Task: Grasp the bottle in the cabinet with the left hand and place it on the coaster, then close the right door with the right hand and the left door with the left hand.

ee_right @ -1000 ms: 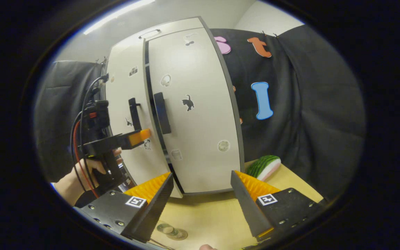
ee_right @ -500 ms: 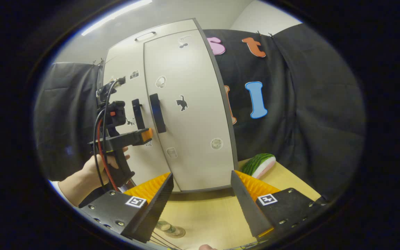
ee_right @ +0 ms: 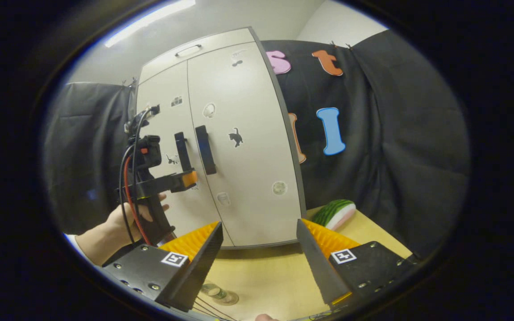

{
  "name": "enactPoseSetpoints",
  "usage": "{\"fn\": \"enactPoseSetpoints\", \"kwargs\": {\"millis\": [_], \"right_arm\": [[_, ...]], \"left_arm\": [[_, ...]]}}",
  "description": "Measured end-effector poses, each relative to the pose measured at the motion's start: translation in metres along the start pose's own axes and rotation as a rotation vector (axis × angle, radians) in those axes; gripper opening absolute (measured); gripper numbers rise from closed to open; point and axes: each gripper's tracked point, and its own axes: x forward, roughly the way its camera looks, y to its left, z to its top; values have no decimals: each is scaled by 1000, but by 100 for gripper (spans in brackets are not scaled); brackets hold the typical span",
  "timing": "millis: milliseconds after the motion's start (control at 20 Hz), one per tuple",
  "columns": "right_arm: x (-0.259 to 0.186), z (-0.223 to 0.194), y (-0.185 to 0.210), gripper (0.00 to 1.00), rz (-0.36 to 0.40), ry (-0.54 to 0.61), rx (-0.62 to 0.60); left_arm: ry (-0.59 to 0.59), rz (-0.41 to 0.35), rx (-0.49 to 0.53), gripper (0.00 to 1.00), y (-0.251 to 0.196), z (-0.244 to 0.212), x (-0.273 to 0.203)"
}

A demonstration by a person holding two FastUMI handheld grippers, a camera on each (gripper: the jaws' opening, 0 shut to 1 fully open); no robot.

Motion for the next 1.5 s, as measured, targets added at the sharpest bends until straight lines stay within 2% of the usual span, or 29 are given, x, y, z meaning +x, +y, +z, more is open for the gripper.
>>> {"fn": "enactPoseSetpoints", "kwargs": {"millis": [150, 450, 800, 950, 1000, 1050, 1500], "right_arm": [[8, 16, 13, 100, 21, -22, 0], [22, 59, 47, 100, 68, -89, -17], [38, 80, 80, 100, 53, -133, -90], [38, 82, 87, 100, 35, -146, -126], [36, 83, 88, 97, 25, -153, -137], [36, 83, 89, 100, 18, -157, -143], [26, 84, 89, 100, -22, -177, -163]], "left_arm": [[-47, -2, 14, 100, 2, 22, -30], [-54, 6, -23, 100, 27, 42, -102], [-54, 55, -64, 96, 67, 44, -167], [-48, 54, -60, 96, 74, 39, -181], [-49, 47, -68, 96, 74, 39, -184], [-45, 46, -79, 96, 76, 38, -186], [-53, 22, -83, 96, 78, 42, -192]]}}
